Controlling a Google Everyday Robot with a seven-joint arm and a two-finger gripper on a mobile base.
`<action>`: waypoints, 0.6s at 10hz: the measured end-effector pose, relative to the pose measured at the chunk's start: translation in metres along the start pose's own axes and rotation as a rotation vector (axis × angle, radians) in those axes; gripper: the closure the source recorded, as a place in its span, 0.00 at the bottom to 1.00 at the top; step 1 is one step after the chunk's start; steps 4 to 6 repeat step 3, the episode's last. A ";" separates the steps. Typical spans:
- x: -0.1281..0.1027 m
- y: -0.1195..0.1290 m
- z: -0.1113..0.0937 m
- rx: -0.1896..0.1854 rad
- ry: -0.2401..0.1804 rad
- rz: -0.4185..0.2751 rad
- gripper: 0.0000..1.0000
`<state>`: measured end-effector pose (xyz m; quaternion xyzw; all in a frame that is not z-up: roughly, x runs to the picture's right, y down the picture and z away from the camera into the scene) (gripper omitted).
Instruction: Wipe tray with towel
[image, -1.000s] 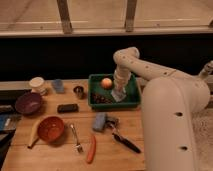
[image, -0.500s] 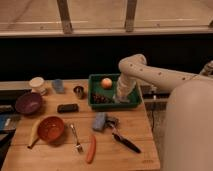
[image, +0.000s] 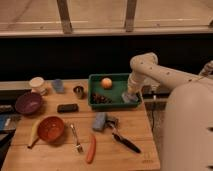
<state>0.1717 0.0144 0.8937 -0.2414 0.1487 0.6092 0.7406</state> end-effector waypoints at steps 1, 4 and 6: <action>-0.012 0.003 0.003 0.000 -0.001 -0.015 0.98; -0.034 0.029 0.006 -0.034 -0.005 -0.074 0.98; -0.034 0.029 0.006 -0.034 -0.005 -0.074 0.98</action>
